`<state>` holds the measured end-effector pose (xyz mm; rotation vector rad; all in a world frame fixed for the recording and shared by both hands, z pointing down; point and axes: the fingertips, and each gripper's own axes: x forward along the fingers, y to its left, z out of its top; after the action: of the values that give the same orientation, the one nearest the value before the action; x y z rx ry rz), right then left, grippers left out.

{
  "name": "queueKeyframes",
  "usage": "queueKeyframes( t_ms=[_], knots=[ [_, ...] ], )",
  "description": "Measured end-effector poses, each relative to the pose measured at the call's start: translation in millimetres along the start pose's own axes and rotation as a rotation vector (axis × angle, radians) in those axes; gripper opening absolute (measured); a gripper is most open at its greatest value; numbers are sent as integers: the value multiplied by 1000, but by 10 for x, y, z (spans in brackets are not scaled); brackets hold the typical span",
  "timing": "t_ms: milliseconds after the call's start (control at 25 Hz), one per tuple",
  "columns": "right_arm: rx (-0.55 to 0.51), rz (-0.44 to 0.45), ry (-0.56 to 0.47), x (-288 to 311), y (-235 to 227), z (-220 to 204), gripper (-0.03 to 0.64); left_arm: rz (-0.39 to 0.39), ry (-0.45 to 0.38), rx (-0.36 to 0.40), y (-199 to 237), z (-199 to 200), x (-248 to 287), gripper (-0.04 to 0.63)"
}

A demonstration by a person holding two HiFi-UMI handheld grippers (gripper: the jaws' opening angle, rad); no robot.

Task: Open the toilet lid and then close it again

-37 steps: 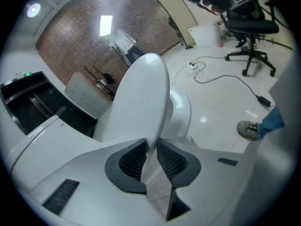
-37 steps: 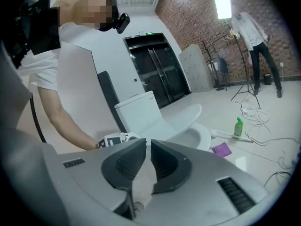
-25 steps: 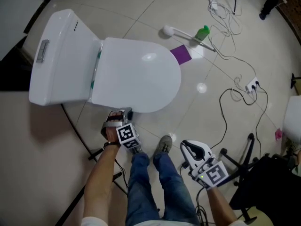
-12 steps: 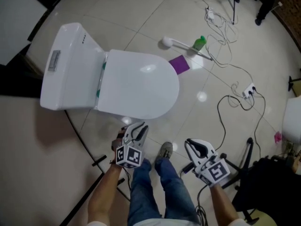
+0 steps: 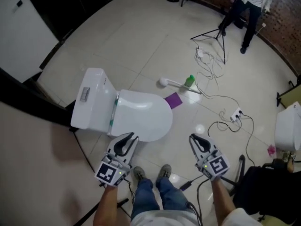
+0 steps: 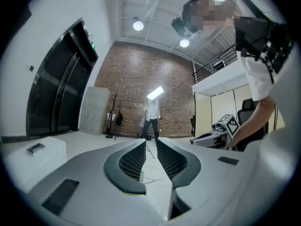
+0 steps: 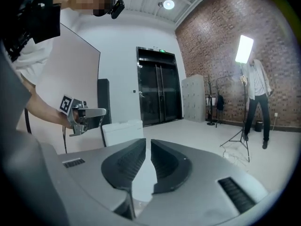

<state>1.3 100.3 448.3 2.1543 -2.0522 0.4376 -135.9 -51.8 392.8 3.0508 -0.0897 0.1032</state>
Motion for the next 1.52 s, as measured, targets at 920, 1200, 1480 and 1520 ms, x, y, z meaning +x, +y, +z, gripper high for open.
queueKeyframes(
  t_ms=[920, 1200, 1480, 1520],
  knots=[
    [-115, 169, -117, -311, 1062, 1122, 32, -72, 54, 62, -856, 962, -827, 67],
    [-123, 177, -104, -293, 1037, 1088, 32, -86, 1, 107, -892, 1019, -740, 67],
    [-132, 201, -102, -269, 1054, 1092, 32, 9, 47, 90, -765, 911, -725, 49],
    [-133, 204, -96, -251, 1055, 1077, 32, 25, 37, 96, -732, 912, -729, 49]
  ],
)
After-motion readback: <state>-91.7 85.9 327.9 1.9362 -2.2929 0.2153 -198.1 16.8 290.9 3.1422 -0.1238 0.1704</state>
